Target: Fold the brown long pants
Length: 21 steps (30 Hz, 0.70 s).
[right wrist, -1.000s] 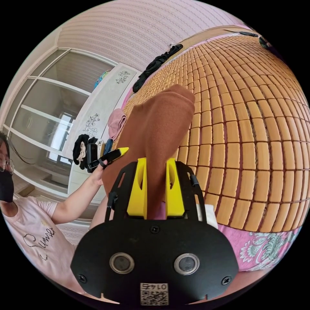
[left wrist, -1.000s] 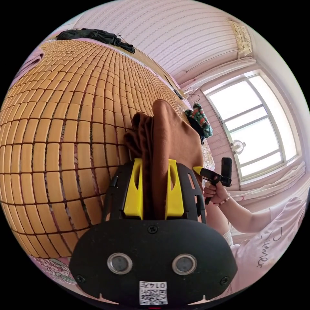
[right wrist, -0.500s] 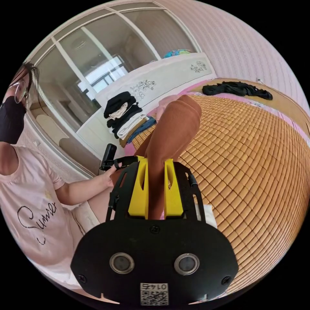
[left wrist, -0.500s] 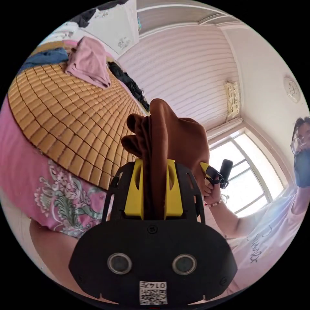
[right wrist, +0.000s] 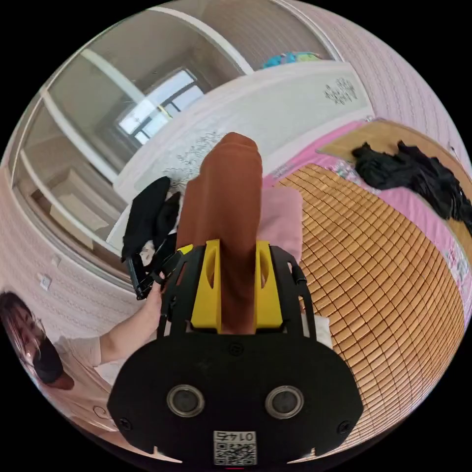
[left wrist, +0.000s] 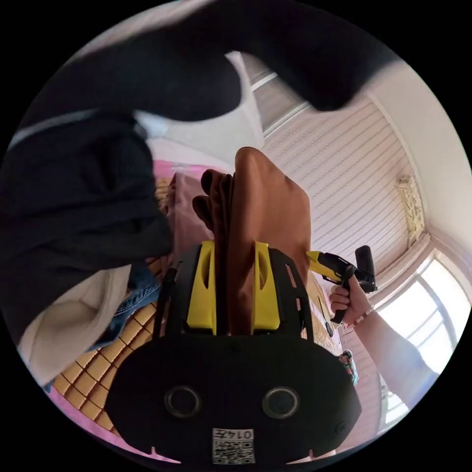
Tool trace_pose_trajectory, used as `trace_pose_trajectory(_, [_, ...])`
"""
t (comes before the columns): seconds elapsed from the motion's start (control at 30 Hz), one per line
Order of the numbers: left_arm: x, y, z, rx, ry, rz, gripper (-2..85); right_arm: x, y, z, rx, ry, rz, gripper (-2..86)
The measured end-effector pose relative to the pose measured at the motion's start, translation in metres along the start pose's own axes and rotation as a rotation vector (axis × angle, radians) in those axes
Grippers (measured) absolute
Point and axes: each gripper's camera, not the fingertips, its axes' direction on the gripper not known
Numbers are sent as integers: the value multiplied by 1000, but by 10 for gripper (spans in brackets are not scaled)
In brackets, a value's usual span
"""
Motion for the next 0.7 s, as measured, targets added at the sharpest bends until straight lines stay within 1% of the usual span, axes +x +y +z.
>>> trace_pose_trajectory(0.03, [-19, 3, 17, -96, -90, -40, 105, 13, -1, 23, -29, 76, 61, 70])
trace_pose_trajectory(0.07, [-26, 6, 22, -131, -151, -36, 102, 15, 1, 35, -41, 89, 44, 62])
trace_pose_trajectory(0.1, [-26, 14, 23, -96, -181, 68, 112, 16, 6, 58, -66, 77, 8, 53])
trace_pose_trajectory(0.13, [-18, 21, 17, -45, -152, 147, 117, 16, 10, 83, -125, 70, -3, 52])
trace_pose_trajectory(0.2, [-1, 28, 13, -67, -226, 217, 114, 9, 17, 101, -155, 136, -55, 56])
trace_pose_trajectory(0.23, [7, 34, 6, -54, -236, 250, 111, 3, 22, 97, -105, 158, -99, 55])
trace_pose_trajectory(0.3, [21, 42, -12, -34, -210, 283, 82, -1, 30, 88, -97, 143, -108, 49])
trace_pose_trajectory(0.37, [44, 56, -39, -4, -178, 387, 56, -11, 50, 67, -62, 118, -157, 28])
trace_pose_trajectory(0.4, [67, 70, -60, 3, -144, 506, 50, -22, 73, 48, -24, 95, -211, 17])
trace_pose_trajectory(0.43, [96, 88, -80, -5, -163, 645, 40, -33, 103, 28, -2, 78, -253, 13])
trace_pose_trajectory(0.47, [112, 99, -90, -6, -178, 717, 32, -38, 120, 18, -3, 67, -270, 13])
trace_pose_trajectory(0.53, [181, 156, -130, 9, -267, 1065, 2, -62, 199, -24, -3, 35, -328, 11])
trace_pose_trajectory(0.57, [197, 172, -138, 20, -302, 1145, 0, -68, 221, -34, 2, 47, -333, 11])
trace_pose_trajectory(0.6, [225, 201, -154, 60, -358, 1247, -3, -79, 265, -52, -3, 85, -302, 9])
trace_pose_trajectory(0.63, [250, 229, -169, 93, -382, 1333, -4, -87, 307, -68, -14, 138, -212, 8])
trace_pose_trajectory(0.67, [263, 243, -176, 95, -377, 1381, -5, -91, 328, -76, -17, 164, -153, 8])
trace_pose_trajectory(0.7, [286, 264, -190, 83, -349, 1409, -5, -98, 369, -92, -17, 220, -39, 7])
